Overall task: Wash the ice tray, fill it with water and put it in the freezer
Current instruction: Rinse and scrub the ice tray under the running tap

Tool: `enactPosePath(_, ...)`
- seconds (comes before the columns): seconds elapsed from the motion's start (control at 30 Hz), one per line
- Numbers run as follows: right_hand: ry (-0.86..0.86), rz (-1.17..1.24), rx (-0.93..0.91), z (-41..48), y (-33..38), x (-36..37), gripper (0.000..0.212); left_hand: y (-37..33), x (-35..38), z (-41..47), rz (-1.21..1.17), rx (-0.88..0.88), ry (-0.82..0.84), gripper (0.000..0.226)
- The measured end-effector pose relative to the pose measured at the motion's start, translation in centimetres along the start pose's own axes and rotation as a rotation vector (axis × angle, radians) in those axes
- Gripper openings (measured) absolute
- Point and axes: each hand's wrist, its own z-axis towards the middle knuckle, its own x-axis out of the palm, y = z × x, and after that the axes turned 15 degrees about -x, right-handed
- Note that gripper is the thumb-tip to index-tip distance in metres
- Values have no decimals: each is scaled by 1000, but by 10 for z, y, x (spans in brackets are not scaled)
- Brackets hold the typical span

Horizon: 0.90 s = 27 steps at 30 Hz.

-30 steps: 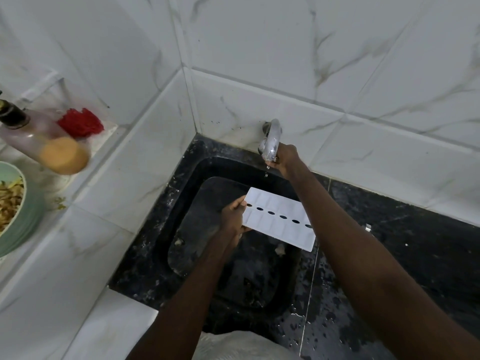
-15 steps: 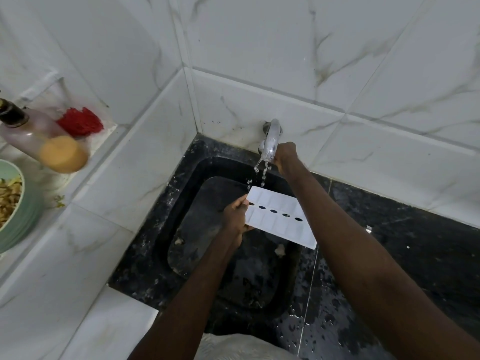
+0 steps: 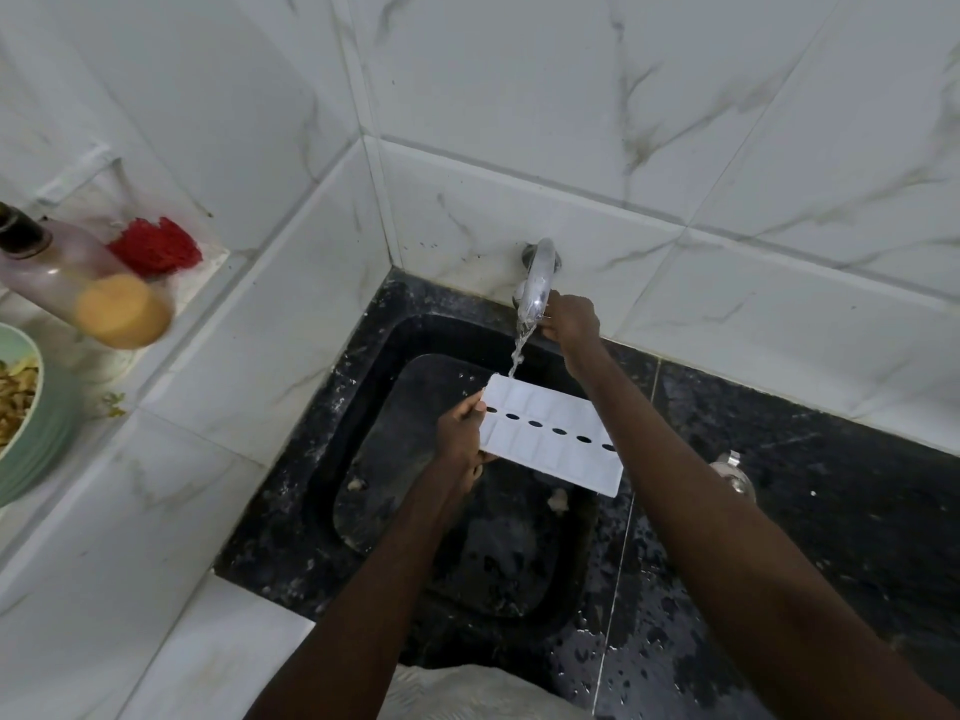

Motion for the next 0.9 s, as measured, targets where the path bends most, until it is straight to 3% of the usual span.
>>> enactPosePath(0.13, 89, -521, -421, -42, -28, -7, 22, 4, -2, 2, 5, 1, -8, 30)
enactPosePath(0.3, 431, -816, -727, -91, -79, -5, 40, 11, 4, 6, 47, 39, -63, 29)
enactPosePath(0.4, 470, -982, -760, -102, -85, -5, 55, 14, 8, 3, 66, 27, -64, 29)
enactPosePath(0.5, 469, -967, -744, -102, -80, -2, 61, 14, 9, 4, 45, 75, -74, 30)
enactPosePath(0.63, 538, -951, -862, -105, -76, -3, 49, 9, 0, 9, 2, 120, -110, 29)
enactPosePath(0.73, 457, -995, -842, -101, -69, -8, 44, 8, -2, 12, 23, 120, -96, 30)
enactPosePath(0.8, 456, -1022, -787, -101, -67, -5, 55, 9, 0, 8, 49, 124, -101, 30)
enactPosePath(0.9, 584, -961, -774, -107, -66, 2, 72, 11, -2, 7, 22, 114, -103, 28)
